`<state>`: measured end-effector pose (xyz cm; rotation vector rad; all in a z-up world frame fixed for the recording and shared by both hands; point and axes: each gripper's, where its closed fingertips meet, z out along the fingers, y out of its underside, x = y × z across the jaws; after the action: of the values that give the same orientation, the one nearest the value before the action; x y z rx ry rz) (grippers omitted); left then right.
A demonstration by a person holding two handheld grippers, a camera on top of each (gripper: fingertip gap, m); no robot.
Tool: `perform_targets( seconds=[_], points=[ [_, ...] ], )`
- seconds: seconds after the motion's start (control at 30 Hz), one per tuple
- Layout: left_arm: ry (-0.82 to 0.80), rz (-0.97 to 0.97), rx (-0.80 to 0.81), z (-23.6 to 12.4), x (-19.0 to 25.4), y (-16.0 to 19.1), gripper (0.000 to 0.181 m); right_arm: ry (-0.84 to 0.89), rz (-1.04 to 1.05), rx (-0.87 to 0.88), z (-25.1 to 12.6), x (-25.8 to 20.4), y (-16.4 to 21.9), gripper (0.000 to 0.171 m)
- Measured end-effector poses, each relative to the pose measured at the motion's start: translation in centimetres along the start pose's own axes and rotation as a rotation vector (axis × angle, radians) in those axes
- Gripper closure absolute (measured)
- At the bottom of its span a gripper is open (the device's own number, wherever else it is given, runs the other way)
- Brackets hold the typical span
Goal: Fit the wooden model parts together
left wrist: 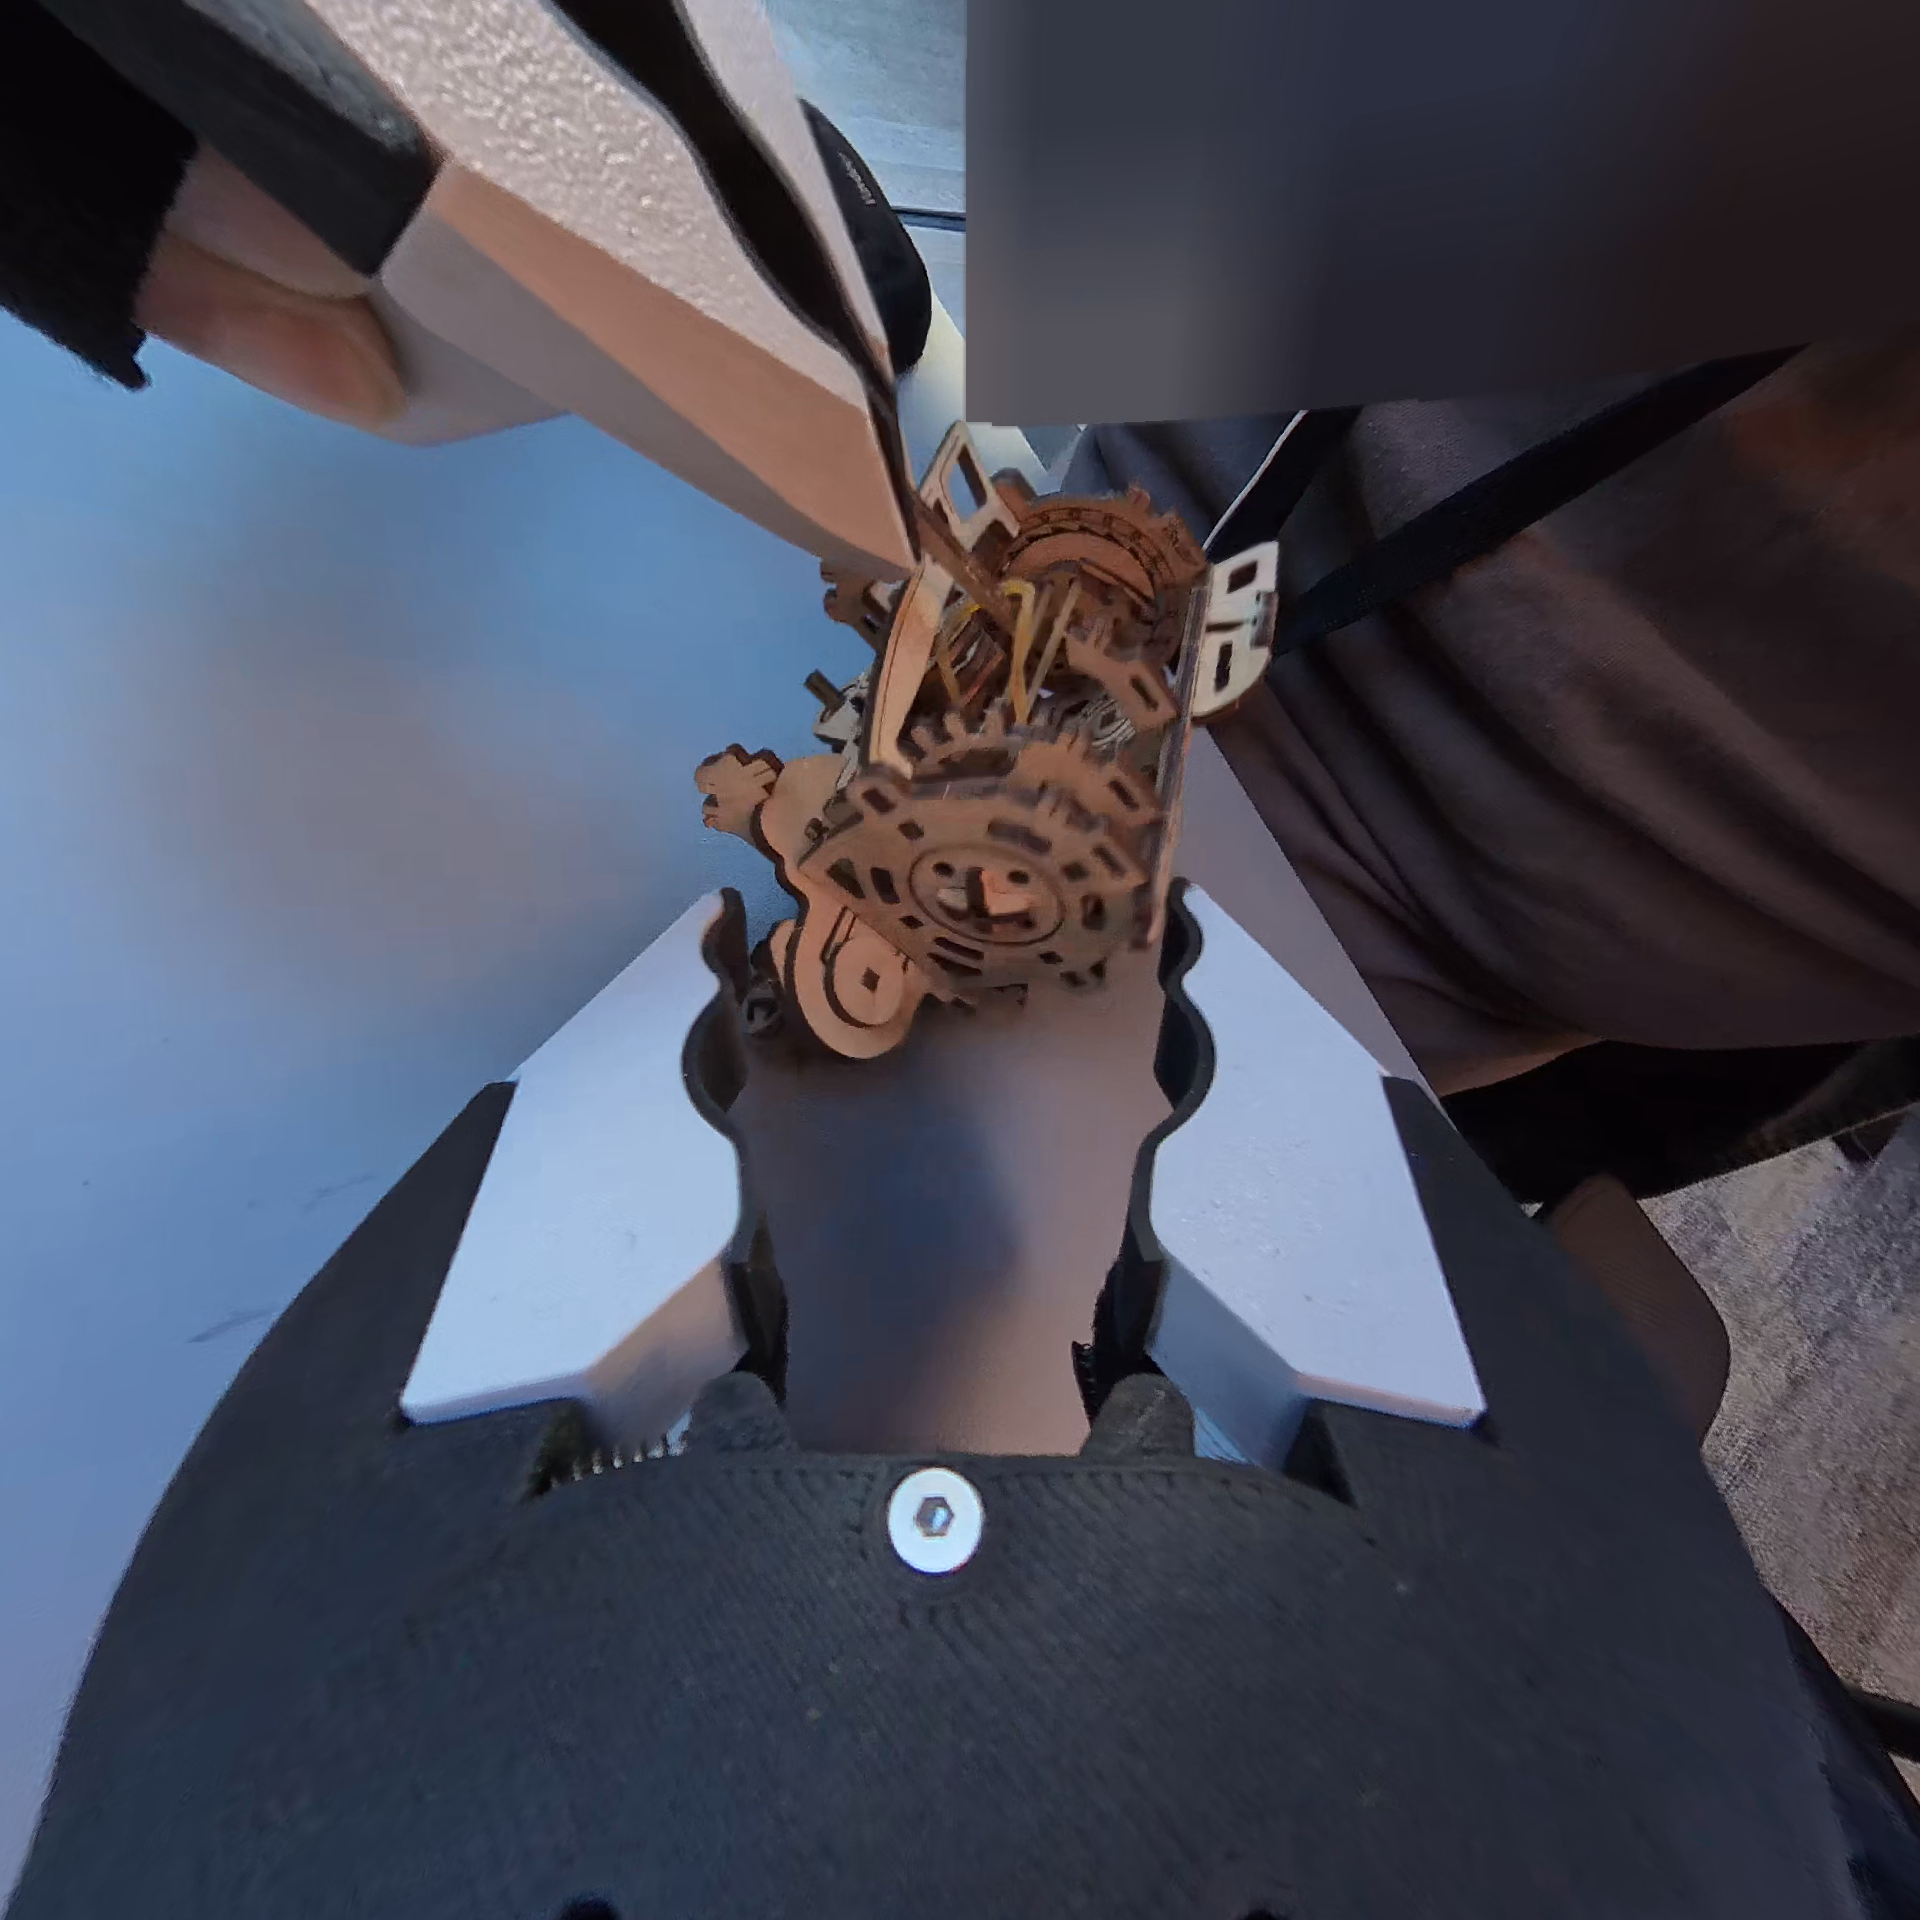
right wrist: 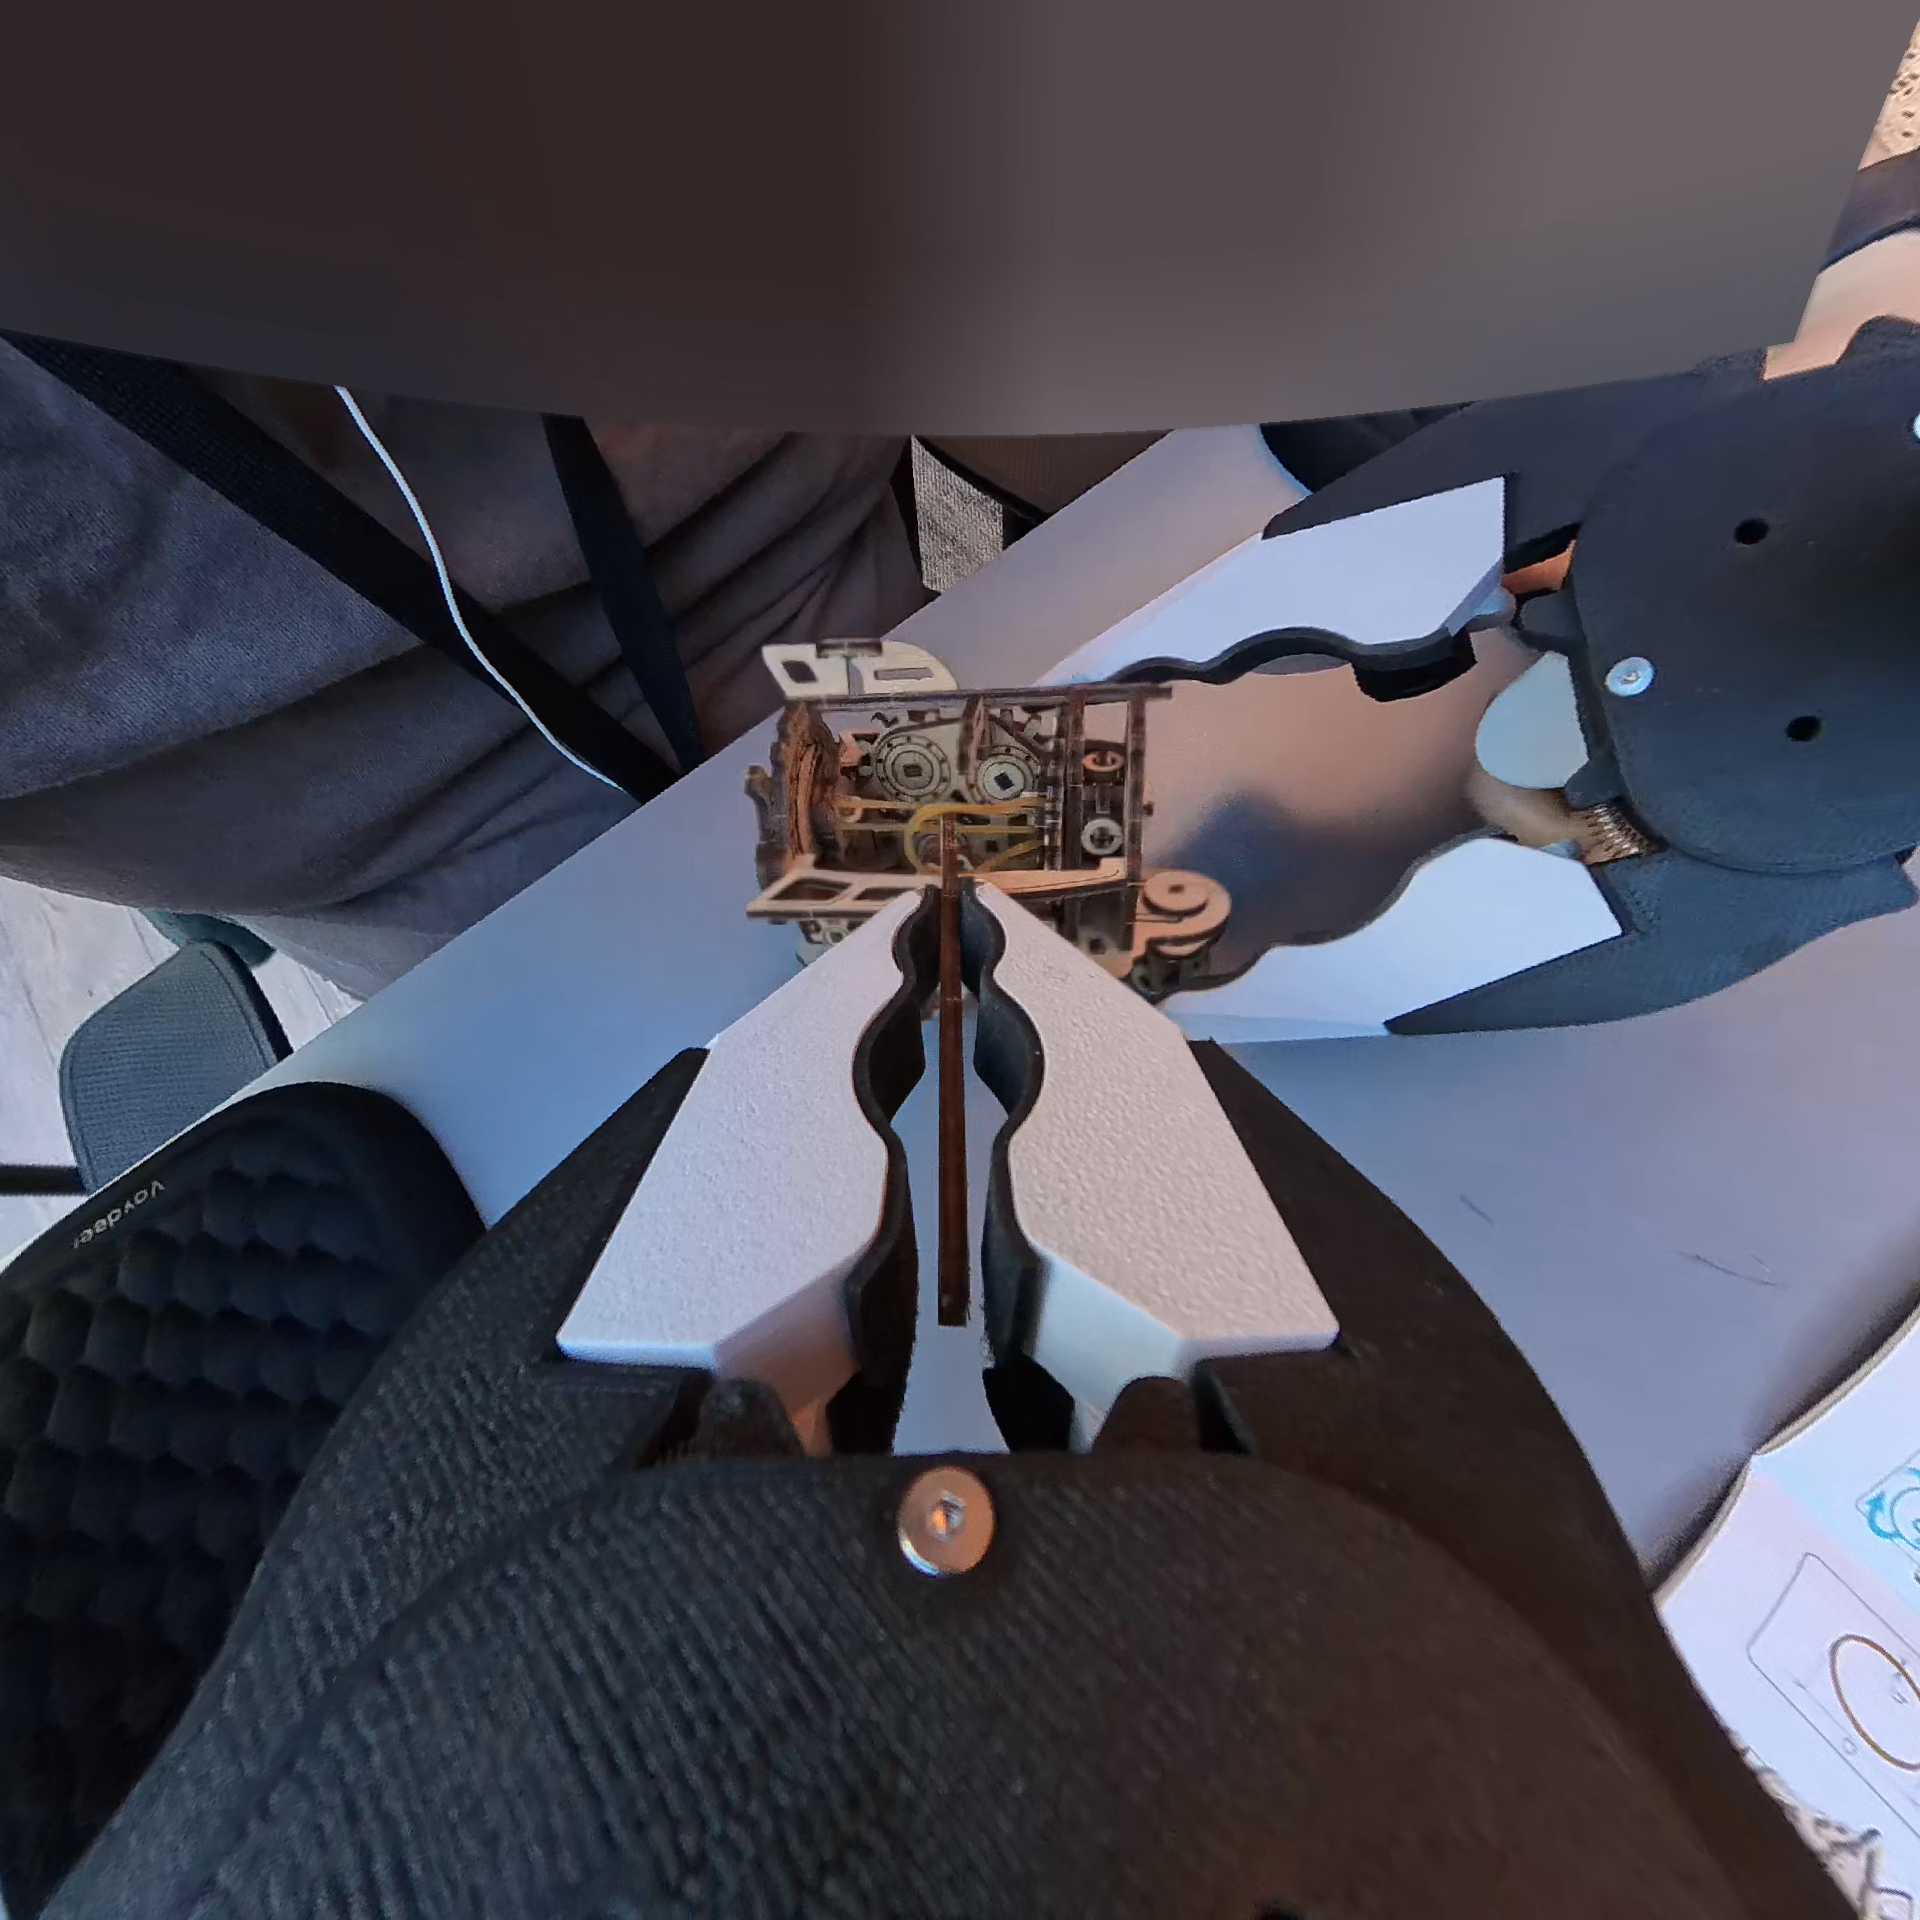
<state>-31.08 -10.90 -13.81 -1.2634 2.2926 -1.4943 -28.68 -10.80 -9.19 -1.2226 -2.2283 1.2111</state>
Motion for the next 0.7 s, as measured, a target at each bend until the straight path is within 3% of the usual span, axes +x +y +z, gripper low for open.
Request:
perform_targets(
  seconds=[0.23,0.43,0.7],
  points=[
    [0.005,-0.016,0.048,-0.9,0.1,-0.6,0.097,0.015,-0.011,0.018,0.1,0.1,-0.1,0.170],
    [0.020,-0.045,0.189,-2.9,0.3,-2.4,0.102,0.042,-0.028,-0.025,-0.3,0.2,-0.2,0.170],
    [-0.031,-0.026,0.163,-2.0,-0.2,-2.5,0.092,0.156,0.045,-0.096,-1.3,0.7,-0.2,0.170]
  ],
)
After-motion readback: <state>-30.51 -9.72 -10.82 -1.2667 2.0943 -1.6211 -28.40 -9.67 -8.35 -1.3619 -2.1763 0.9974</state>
